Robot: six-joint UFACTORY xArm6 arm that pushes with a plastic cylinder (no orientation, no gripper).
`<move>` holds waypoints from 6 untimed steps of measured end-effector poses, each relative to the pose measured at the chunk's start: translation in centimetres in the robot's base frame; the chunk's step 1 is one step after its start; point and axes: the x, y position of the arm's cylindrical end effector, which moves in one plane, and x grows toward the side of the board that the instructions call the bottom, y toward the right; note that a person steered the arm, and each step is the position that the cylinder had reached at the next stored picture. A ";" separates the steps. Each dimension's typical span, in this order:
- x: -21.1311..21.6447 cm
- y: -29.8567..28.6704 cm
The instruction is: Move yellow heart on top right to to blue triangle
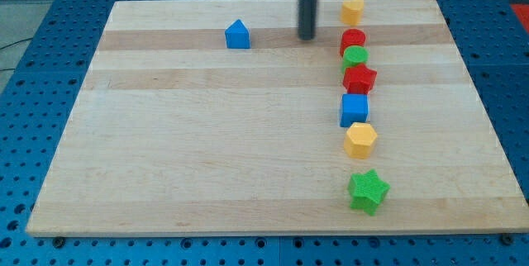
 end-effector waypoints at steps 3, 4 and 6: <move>-4.3 6.8; -4.4 -2.2; -8.0 1.4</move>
